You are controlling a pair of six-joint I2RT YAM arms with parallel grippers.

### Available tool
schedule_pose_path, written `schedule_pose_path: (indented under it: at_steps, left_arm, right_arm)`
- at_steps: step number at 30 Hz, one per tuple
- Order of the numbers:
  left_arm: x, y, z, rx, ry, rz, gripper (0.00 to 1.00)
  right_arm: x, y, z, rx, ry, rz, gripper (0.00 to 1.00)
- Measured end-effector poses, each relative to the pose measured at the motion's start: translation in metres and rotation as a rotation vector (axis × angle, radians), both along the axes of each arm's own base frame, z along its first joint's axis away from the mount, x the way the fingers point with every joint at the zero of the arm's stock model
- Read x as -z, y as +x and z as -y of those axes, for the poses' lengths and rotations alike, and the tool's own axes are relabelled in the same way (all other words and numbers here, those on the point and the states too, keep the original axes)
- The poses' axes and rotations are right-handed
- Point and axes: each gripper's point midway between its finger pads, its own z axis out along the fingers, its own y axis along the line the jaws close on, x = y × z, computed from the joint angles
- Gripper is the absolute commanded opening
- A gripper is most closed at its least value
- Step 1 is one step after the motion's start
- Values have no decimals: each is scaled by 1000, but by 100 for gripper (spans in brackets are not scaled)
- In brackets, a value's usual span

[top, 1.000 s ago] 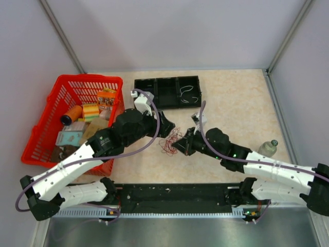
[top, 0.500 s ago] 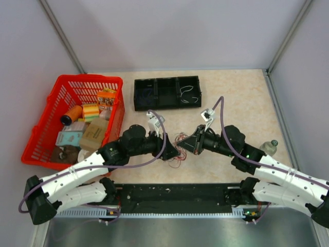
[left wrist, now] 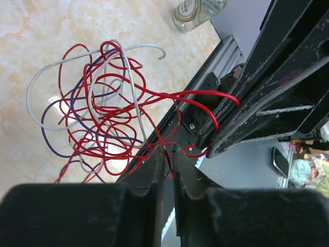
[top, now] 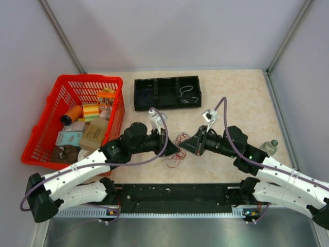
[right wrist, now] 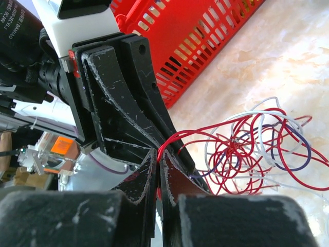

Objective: Untangle the cables

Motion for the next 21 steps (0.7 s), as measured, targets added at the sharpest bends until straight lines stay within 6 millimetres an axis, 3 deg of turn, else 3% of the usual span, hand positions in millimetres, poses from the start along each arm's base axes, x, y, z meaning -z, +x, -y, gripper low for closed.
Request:
schedule_pose_path:
  at_steps: [1, 6, 9, 11, 13, 17, 21]
  left_arm:
    - [0, 0, 1, 0, 1, -3, 0]
    - [-5, 1, -1, 0, 15, 10, 0]
    - [-21, 1, -12, -19, 19, 66, 0]
    - [-43, 3, -25, -55, 4, 134, 0]
    - [-77, 5, -46, -120, -33, 234, 0]
    - [-178, 4, -100, -287, -156, 457, 0]
    - [-297, -17, -157, -408, -334, 661, 0]
  right_arm:
    - [0, 0, 0, 1, 0, 1, 0]
    - [5, 8, 5, 53, -23, 4, 0]
    - [25, 32, 21, 216, -101, -18, 0]
    - [53, 50, 44, 368, -194, -41, 0]
    - [88, 65, 73, 503, -310, -72, 0]
    - [145, 87, 133, 715, -481, -162, 0]
    - [174, 90, 162, 793, -582, -224, 0]
